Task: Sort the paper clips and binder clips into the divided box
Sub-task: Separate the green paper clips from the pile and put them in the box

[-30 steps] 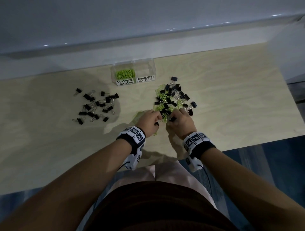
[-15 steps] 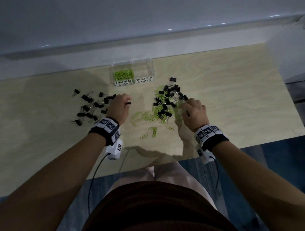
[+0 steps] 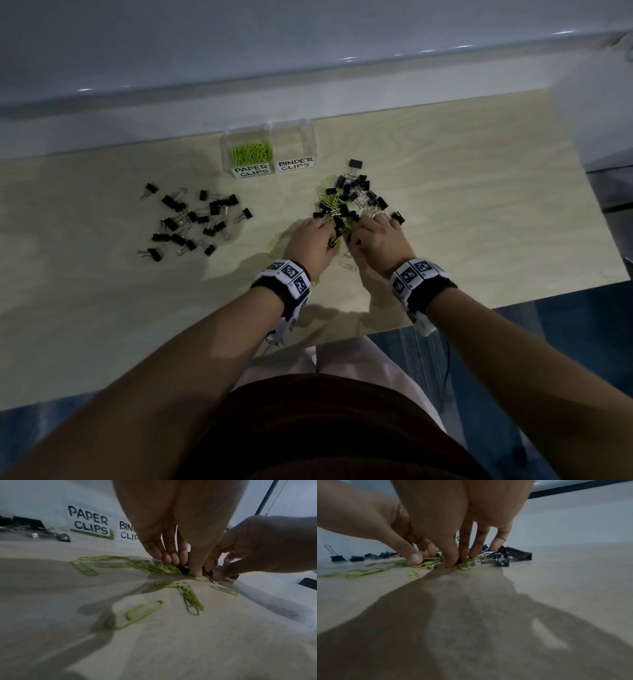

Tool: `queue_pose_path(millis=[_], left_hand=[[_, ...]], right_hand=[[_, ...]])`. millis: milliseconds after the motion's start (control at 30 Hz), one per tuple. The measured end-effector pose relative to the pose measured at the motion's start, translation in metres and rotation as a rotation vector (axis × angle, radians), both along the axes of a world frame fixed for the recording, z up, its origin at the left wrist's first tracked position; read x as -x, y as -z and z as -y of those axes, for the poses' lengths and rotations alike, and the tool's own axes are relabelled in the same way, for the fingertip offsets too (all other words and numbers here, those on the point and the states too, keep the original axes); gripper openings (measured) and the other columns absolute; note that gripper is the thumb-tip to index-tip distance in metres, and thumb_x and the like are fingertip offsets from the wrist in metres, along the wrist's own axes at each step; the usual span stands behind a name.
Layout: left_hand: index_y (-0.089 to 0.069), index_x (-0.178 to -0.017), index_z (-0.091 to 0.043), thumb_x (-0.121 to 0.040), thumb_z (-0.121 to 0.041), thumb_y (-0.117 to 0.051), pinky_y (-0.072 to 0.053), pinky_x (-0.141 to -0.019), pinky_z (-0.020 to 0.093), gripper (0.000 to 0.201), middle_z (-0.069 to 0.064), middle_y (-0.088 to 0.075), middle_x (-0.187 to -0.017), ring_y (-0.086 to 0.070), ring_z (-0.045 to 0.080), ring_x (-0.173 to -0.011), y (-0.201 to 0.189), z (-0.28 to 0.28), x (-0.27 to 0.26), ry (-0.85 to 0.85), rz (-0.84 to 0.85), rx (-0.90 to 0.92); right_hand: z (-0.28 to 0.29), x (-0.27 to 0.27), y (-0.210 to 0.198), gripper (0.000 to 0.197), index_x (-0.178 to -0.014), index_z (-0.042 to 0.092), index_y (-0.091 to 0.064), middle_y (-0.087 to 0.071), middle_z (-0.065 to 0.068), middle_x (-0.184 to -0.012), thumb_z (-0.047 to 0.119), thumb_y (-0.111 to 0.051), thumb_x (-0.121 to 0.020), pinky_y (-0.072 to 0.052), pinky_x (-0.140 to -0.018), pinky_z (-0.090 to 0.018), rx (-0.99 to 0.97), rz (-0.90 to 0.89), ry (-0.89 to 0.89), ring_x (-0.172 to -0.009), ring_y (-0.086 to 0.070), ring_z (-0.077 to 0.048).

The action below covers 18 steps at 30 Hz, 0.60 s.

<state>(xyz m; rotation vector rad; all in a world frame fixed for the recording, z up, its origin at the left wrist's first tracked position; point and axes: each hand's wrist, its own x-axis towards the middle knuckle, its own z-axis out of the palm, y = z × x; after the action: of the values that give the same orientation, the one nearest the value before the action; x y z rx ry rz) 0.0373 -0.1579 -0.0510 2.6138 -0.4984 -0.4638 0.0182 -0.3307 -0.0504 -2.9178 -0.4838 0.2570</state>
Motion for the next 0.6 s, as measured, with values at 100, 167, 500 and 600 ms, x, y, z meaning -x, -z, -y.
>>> queue_pose_path(millis=[100,167,500,600], left_hand=[[-0.062,-0.102,-0.013,-0.083,-0.027,-0.067,-0.042,-0.089,0.034,0.025,0.003,-0.060,-0.105,-0.052,0.022,-0.101,0.001,0.002,-0.002,-0.048,-0.024,0.022],[-0.061,-0.099,-0.014,-0.081,-0.023,-0.070,-0.046,-0.086,0.033,0.022,0.003,-0.062,-0.102,-0.054,0.020,-0.097,-0.001,0.001,-0.003,-0.098,-0.057,0.062],[-0.053,-0.105,-0.011,-0.085,-0.003,-0.056,-0.051,-0.075,0.035,0.022,0.005,-0.056,-0.108,-0.057,0.022,-0.090,-0.013,-0.019,-0.002,0.119,-0.004,0.082],[-0.053,-0.112,-0.013,-0.085,-0.010,-0.063,-0.046,-0.077,0.026,0.029,0.004,-0.054,-0.112,-0.056,0.017,-0.090,-0.016,-0.035,-0.008,0.074,0.006,0.109]], right_hand=[[0.000,0.002,0.001,0.023,-0.081,0.016,-0.063,-0.061,-0.001,-0.091,0.029,-0.045,-0.076,-0.042,-0.071,-0.037,-0.045,0.013,-0.019,-0.080,-0.054,-0.025],[0.001,0.004,0.002,0.013,-0.080,0.015,-0.063,-0.060,-0.002,-0.091,0.024,-0.055,-0.077,-0.041,-0.069,-0.036,-0.066,0.013,-0.027,-0.078,-0.053,-0.024],[0.010,0.010,0.003,0.009,-0.081,0.013,-0.059,-0.062,-0.004,-0.087,0.019,-0.054,-0.086,-0.048,-0.063,-0.034,-0.222,0.034,-0.114,-0.072,-0.056,-0.025],[0.010,0.007,0.004,0.019,-0.094,0.014,-0.057,-0.060,-0.006,-0.090,0.010,-0.062,-0.076,-0.051,-0.065,-0.037,-0.253,-0.014,-0.094,-0.076,-0.055,-0.027]])
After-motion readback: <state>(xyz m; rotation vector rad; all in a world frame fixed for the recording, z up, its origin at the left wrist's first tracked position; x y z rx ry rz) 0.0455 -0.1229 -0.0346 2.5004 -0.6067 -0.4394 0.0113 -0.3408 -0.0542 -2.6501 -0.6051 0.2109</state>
